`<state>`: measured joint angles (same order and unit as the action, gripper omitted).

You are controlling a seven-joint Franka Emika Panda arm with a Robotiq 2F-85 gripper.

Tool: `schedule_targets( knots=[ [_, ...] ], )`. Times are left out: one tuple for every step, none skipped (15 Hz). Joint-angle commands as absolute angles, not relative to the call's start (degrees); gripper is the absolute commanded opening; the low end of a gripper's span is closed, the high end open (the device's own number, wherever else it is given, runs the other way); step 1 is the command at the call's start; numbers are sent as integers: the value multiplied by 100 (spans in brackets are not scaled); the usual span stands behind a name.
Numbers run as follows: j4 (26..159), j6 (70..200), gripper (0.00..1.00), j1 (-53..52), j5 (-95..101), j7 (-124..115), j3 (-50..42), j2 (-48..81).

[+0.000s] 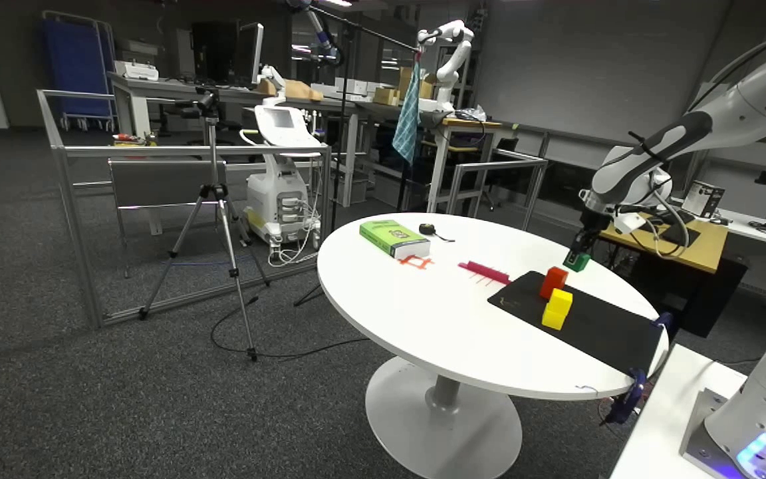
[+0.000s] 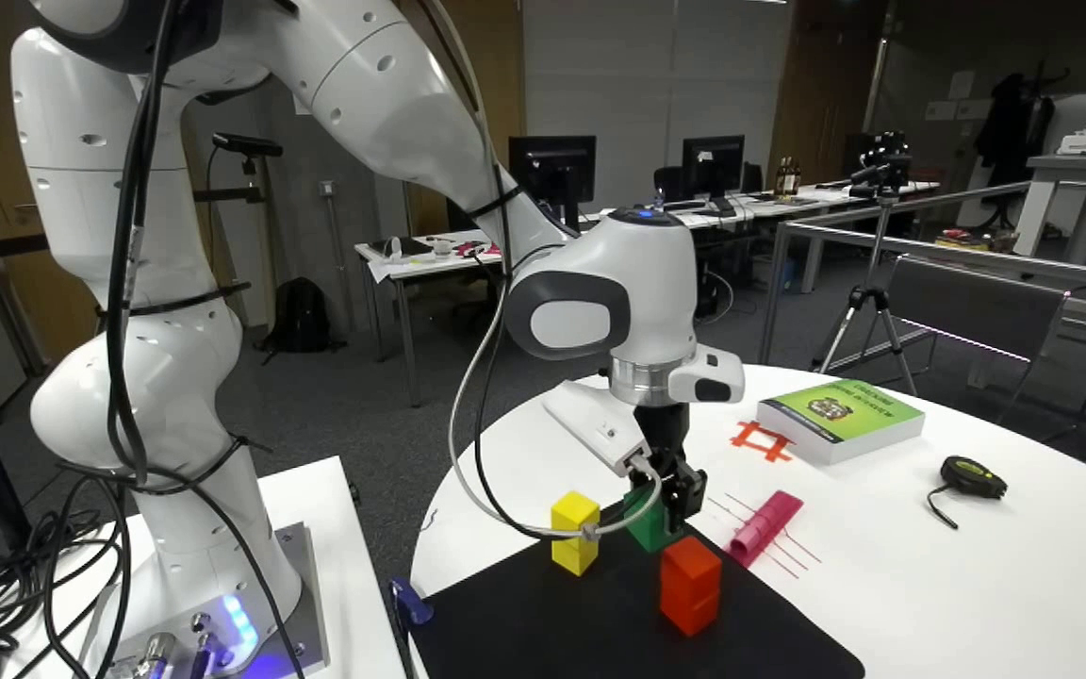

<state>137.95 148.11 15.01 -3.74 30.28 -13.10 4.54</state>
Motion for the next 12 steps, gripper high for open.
schedule_targets(
  knots=[
    [13525, 14523, 31, 1531, -283, 2961, -1286, 650],
    [13492, 14512, 31, 1529, -247, 2941, -1279, 696],
    [13453, 14498, 31, 1526, -255, 2933, -1262, 735],
    [13399, 14474, 31, 1521, -245, 2890, -1248, 778],
    [13347, 14471, 31, 1521, -258, 2874, -1228, 822],
    [13301, 14454, 31, 1518, -252, 2853, -1210, 856],
    [13265, 14451, 31, 1521, -277, 2865, -1184, 871],
    [13210, 14419, 31, 1521, -270, 2856, -1167, 903],
    [13162, 14408, 31, 1523, -283, 2856, -1145, 932],
    [13115, 14399, 31, 1524, -280, 2842, -1132, 960],
    [13074, 14408, 31, 1527, -270, 2818, -1125, 984],
    [13030, 14422, 31, 1529, -248, 2782, -1125, 1018]
  ],
)
